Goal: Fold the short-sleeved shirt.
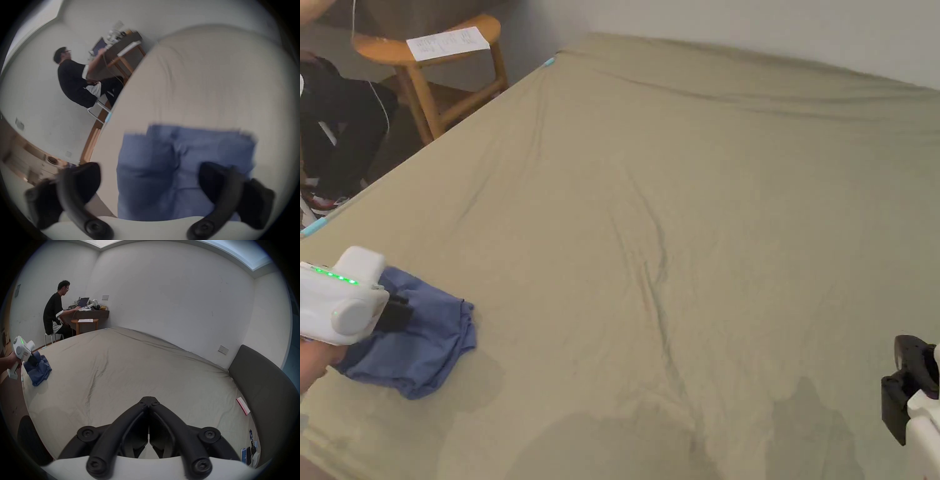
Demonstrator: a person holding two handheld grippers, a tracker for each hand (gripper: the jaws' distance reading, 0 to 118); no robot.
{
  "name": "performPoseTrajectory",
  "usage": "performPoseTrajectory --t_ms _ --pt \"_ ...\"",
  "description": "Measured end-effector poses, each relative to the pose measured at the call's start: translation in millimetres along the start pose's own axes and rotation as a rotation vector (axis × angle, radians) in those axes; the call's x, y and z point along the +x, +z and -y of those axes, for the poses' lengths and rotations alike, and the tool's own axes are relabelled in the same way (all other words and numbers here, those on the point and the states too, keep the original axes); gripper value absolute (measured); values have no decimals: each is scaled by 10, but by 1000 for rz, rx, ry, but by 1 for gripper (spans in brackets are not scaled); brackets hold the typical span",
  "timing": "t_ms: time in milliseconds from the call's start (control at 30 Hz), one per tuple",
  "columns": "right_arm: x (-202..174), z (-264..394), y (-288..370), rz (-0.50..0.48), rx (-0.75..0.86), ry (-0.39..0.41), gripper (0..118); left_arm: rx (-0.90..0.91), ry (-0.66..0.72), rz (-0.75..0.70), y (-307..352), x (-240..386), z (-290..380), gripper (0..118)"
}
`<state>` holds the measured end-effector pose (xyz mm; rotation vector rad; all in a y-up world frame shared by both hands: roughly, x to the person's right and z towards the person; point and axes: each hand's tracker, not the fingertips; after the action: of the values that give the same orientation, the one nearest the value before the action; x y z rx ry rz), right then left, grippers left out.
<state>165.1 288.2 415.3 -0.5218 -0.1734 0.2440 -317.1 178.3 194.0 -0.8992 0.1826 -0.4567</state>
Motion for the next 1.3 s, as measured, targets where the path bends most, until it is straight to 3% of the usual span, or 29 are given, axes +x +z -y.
performPoseTrajectory --t_ms 133,333,567,733,767,833,867,1300 --pt "128 -101 126 8 27 -13 2 191 273 120 689 -146 -336 115" --pt "572 -311 410 61 128 -27 2 596 280 236 2029 295 -732 115" --pt "1055 -623 901 156 275 -16 2 901 388 340 3344 1200 -776 110" --pt "1209 -644 1200 217 345 2 2 982 333 446 3970 1854 -667 79" --pt "1214 -627 1236 227 354 9 2 999 314 456 4056 1953 -649 66" --pt "1211 -564 1311 245 368 18 2 1018 289 475 4177 2165 -624 18" --pt "1205 -534 1330 252 371 20 2 1024 269 487 4220 2243 -617 3" --pt "1256 -127 1338 279 331 -29 2 1057 115 474 4600 2868 -311 0"
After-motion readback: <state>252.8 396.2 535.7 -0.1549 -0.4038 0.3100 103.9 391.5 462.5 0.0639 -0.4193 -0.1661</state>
